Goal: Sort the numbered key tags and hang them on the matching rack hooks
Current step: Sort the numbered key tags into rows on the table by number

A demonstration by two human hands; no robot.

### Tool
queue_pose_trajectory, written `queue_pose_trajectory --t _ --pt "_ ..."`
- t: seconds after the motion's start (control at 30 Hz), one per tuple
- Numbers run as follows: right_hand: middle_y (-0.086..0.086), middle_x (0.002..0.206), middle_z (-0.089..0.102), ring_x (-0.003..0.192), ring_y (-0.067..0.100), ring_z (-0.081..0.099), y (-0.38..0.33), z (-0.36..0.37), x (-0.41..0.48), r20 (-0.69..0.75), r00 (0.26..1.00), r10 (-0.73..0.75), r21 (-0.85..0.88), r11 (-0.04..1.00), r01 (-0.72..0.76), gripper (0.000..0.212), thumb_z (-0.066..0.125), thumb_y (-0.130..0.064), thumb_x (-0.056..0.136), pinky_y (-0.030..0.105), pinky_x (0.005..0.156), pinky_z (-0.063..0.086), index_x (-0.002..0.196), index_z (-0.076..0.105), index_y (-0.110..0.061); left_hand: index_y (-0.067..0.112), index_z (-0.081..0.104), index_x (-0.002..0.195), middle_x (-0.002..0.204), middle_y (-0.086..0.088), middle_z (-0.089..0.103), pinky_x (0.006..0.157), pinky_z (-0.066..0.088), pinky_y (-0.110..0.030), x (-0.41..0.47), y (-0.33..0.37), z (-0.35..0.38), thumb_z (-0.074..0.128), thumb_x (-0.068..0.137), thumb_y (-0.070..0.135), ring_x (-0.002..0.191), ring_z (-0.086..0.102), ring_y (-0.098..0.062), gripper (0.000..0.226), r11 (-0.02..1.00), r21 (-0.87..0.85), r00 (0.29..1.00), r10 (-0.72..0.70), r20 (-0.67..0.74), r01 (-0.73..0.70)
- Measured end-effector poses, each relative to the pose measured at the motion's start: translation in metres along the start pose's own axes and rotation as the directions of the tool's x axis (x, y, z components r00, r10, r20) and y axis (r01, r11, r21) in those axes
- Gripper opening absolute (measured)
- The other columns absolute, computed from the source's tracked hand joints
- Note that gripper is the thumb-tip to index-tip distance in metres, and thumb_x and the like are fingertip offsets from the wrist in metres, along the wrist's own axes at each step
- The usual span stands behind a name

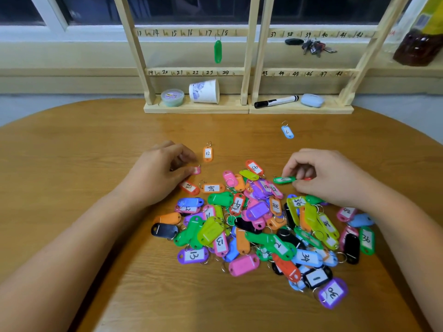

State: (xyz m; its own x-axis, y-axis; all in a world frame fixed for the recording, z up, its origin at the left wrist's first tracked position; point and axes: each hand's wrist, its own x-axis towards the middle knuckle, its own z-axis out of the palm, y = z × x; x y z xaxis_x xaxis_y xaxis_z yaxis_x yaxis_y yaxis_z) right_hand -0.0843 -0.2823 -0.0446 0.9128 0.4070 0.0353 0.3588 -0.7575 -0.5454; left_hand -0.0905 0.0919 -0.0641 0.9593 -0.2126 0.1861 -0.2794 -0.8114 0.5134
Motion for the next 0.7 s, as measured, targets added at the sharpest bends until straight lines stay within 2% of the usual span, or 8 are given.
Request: queue_pose_trajectory --t 0.07,0.17,0.27,0.37,0.5,0.63,0.7 --pt "-0.021 0.09 0.066 0.08 0.009 0.064 0.001 -0.006 -0.002 0.004 1.0 0.001 0.009 1.0 -0.001 0.038 0.074 0.001 0.078 0.025 0.073 0.052 0.087 0.076 -0.036 0.038 0.075 0.112 0.109 0.013 0.065 0.078 0.039 -0.002 0.0 0.003 0.002 0.078 0.094 0.041 0.1 0.06 -0.002 0.019 1.0 -0.01 0.999 0.017 -0.03 -0.017" --pt "-0.022 0.091 0.068 0.079 0.007 0.062 0.01 -0.016 -0.002 -0.086 0.996 0.02 0.02 1.0 -0.018 0.039 0.07 0.0 0.084 0.017 0.07 0.046 0.092 0.076 -0.037 0.041 0.075 0.114 0.107 0.017 0.063 0.085 0.04 -0.008 -0.001 0.012 0.009 0.077 0.096 0.036 0.104 0.06 -0.006 0.019 0.994 -0.004 0.993 0.113 -0.027 -0.113" --pt "-0.022 0.095 0.067 0.084 0.007 0.063 0.025 -0.025 -0.003 -0.024 0.998 0.055 0.003 0.998 -0.055 0.034 0.077 -0.009 0.087 0.03 0.077 0.054 0.097 0.075 -0.041 0.042 0.075 0.121 0.11 0.017 0.061 0.096 0.047 -0.031 0.0 0.022 0.017 0.076 0.097 0.029 0.109 0.056 -0.014 0.027 0.974 -0.027 0.973 0.228 0.034 -0.227" --pt "-0.025 0.102 0.061 0.095 0.003 0.062 0.034 -0.031 -0.007 0.095 0.993 0.076 -0.046 0.996 -0.072 0.035 0.082 -0.019 0.087 0.034 0.086 0.054 0.102 0.074 -0.049 0.044 0.073 0.127 0.116 0.017 0.06 0.097 0.046 -0.037 0.002 0.025 0.024 0.075 0.098 0.026 0.106 0.052 -0.016 0.035 0.951 0.003 0.947 0.309 0.09 -0.311" --pt "-0.02 0.105 0.06 0.098 0.004 0.061 0.035 -0.031 -0.008 0.176 0.981 0.082 0.007 0.996 -0.085 0.036 0.089 -0.026 0.084 0.028 0.088 0.051 0.107 0.076 -0.051 0.045 0.073 0.125 0.116 0.016 0.06 0.093 0.049 -0.043 0.004 0.021 0.026 0.074 0.097 0.035 0.103 0.051 -0.018 0.029 0.945 0.044 0.943 0.32 0.095 -0.325" --pt "-0.016 0.103 0.059 0.094 0.004 0.06 0.034 -0.027 -0.006 0.166 0.981 0.1 -0.013 0.995 -0.099 0.029 0.089 -0.025 0.085 0.024 0.082 0.047 0.101 0.076 -0.046 0.041 0.073 0.108 0.111 0.017 0.063 0.089 0.051 -0.046 0.005 0.024 0.025 0.068 0.095 0.049 0.1 0.052 -0.017 0.016 0.938 0.057 0.938 0.335 0.092 -0.341" --pt "-0.015 0.103 0.059 0.094 0.005 0.059 0.032 -0.028 -0.007 0.158 0.981 0.112 -0.033 0.994 -0.108 0.025 0.087 -0.024 0.087 0.024 0.081 0.046 0.098 0.074 -0.042 0.039 0.071 0.103 0.107 0.017 0.064 0.087 0.052 -0.046 0.004 0.025 0.026 0.062 0.093 0.057 0.098 0.054 -0.016 0.023 0.931 0.077 0.932 0.35 0.093 -0.357"
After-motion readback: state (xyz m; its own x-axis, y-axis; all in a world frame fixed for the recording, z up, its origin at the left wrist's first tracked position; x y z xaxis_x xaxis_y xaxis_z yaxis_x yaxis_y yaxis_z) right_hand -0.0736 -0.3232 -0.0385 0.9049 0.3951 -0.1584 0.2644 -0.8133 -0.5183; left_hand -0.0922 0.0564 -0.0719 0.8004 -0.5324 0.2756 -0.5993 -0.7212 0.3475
